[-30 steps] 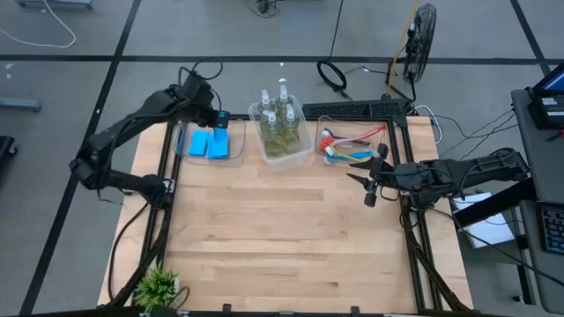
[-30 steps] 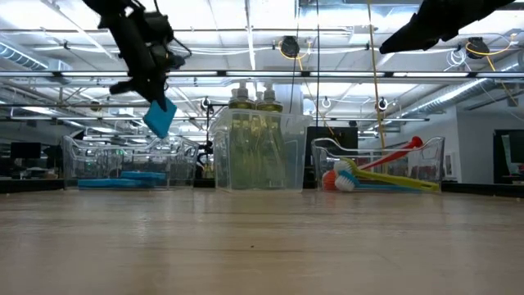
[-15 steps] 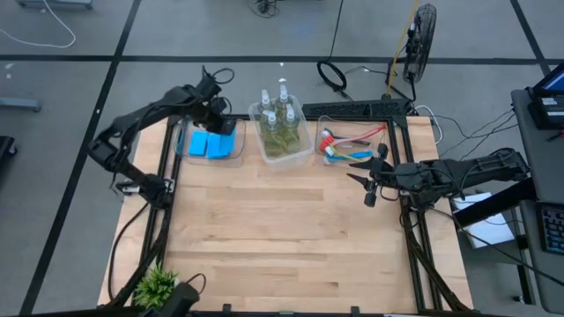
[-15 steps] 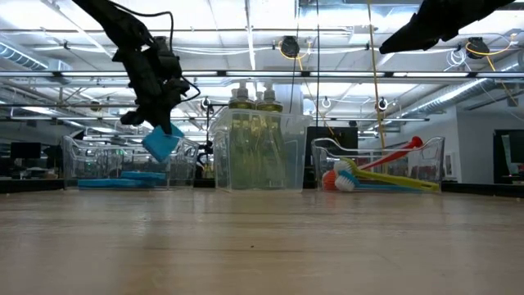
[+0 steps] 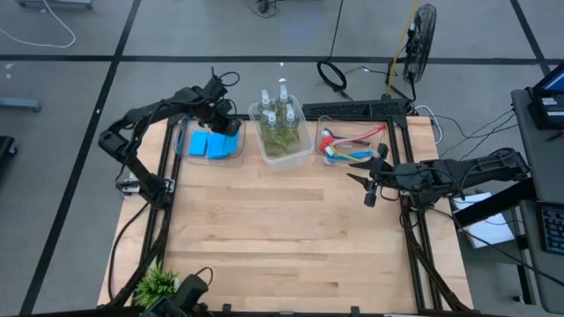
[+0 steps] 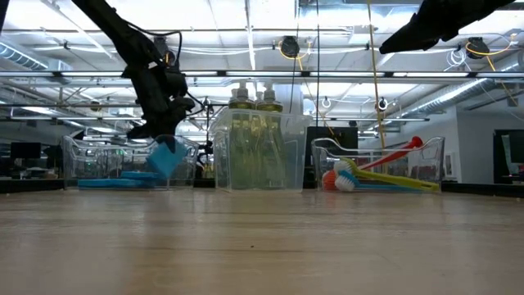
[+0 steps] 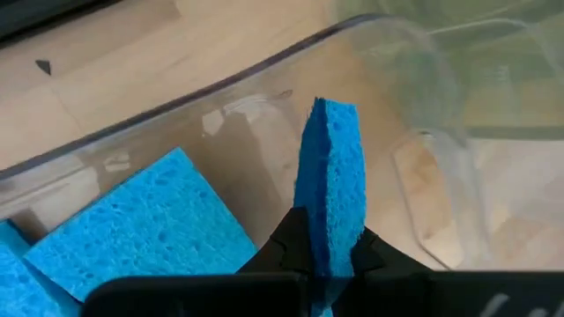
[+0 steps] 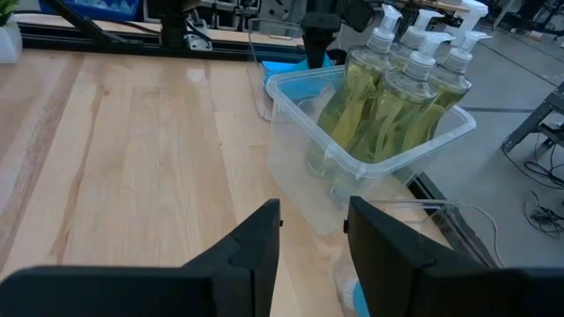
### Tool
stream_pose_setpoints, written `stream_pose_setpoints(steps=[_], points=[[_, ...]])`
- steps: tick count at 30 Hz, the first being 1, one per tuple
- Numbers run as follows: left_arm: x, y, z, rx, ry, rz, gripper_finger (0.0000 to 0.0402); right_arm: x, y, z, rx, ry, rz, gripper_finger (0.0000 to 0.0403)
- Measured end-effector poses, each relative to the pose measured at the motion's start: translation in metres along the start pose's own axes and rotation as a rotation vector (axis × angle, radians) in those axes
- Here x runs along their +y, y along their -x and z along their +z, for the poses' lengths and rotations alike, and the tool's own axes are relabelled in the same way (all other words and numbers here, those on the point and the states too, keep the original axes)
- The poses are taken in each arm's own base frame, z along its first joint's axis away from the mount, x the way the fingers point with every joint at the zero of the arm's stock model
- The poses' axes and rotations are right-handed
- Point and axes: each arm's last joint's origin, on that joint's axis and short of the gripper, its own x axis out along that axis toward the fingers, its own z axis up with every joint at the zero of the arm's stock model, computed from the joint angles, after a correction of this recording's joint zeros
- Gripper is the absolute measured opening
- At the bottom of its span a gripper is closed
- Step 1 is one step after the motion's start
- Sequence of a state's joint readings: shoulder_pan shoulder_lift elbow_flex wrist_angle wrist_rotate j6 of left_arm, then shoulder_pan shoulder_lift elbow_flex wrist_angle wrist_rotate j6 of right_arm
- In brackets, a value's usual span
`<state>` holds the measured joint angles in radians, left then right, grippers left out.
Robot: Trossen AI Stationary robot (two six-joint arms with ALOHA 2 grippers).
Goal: Pick & Place Kitchen Sink Supplies
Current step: Put the blue sponge into the left transparent bin, then return to home position
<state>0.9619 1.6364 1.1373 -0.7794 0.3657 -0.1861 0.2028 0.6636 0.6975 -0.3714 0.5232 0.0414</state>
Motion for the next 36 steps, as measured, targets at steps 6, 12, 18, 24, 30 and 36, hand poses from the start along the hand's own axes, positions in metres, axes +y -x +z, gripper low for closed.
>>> stream_pose_setpoints(steps=[6, 12, 18, 24, 30, 36], points=[[0.01, -0.016, -0.005, 0.039, 0.018, -0.025, 0.0009, 0.0, 0.0, 0.0, 0.0, 0.0, 0.0, 0.0119], [0.018, -0.023, -0.012, 0.059, 0.056, -0.051, 0.0029, 0.0, 0.0, 0.0, 0.0, 0.0, 0.0, 0.0117], [0.017, -0.024, -0.009, 0.027, 0.046, -0.035, 0.0076, 0.0, 0.0, 0.0, 0.0, 0.0, 0.0, 0.0121], [0.017, -0.024, -0.009, 0.026, 0.034, -0.038, 0.0134, 0.0, 0.0, 0.0, 0.0, -0.008, 0.0, 0.0118], [0.008, -0.001, -0.009, -0.009, 0.018, -0.049, 0.0195, 0.0, 0.0, 0.0, 0.0, -0.025, 0.0, 0.0117], [-0.016, 0.054, -0.022, -0.128, -0.028, -0.084, 0.0223, 0.0, 0.0, 0.0, 0.0, -0.025, -0.001, 0.012]])
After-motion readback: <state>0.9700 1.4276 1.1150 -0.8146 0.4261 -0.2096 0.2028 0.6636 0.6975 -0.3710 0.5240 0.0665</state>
